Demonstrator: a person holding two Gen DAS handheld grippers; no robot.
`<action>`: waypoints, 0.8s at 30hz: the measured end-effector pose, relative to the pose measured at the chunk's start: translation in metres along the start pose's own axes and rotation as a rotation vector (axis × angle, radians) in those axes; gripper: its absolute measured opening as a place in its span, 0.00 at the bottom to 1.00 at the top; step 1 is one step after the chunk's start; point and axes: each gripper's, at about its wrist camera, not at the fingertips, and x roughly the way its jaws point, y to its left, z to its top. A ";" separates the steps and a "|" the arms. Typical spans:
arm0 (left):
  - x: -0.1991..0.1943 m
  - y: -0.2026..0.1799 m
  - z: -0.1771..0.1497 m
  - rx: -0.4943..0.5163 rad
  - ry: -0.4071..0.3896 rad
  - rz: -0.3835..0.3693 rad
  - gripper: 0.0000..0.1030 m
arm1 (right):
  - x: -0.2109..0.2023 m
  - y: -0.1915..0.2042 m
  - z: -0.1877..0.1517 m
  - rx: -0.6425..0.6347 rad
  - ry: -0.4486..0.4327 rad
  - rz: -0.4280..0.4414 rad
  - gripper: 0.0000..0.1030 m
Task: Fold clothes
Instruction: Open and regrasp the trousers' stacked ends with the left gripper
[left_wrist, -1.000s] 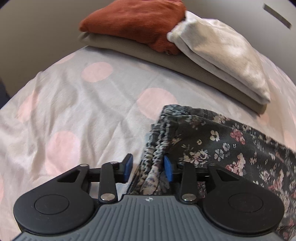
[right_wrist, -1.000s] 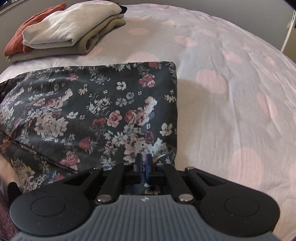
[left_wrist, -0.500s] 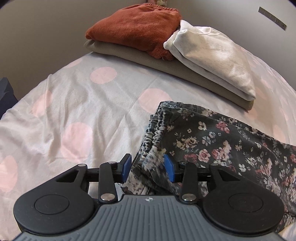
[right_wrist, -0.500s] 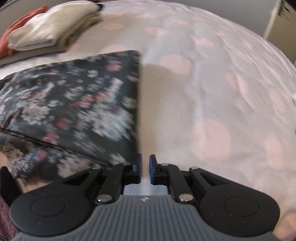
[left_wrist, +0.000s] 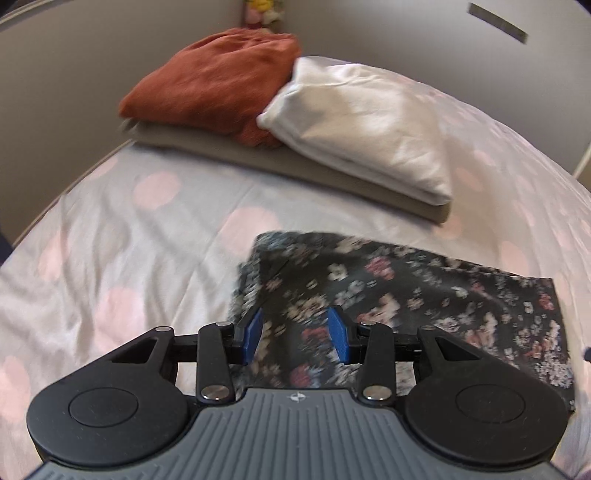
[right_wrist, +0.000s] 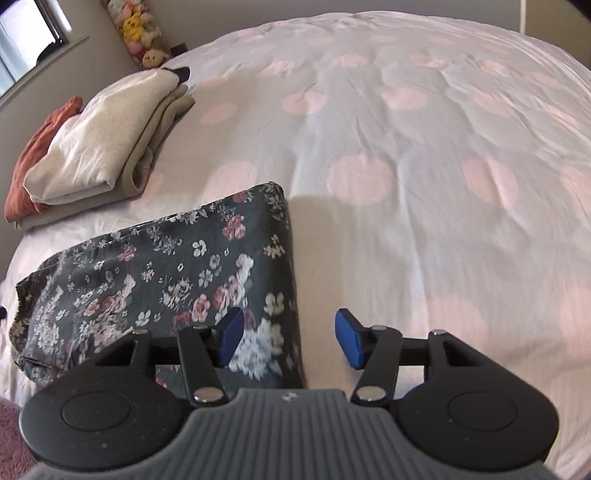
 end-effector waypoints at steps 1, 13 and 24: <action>0.001 -0.006 0.004 0.016 0.008 -0.015 0.37 | 0.004 0.000 0.002 0.003 0.006 0.004 0.57; 0.046 -0.096 0.025 0.033 0.226 -0.113 0.42 | 0.030 -0.001 -0.001 0.049 0.059 0.046 0.62; 0.087 -0.125 0.011 0.115 0.352 -0.115 0.35 | 0.031 -0.007 0.006 0.064 -0.002 0.090 0.70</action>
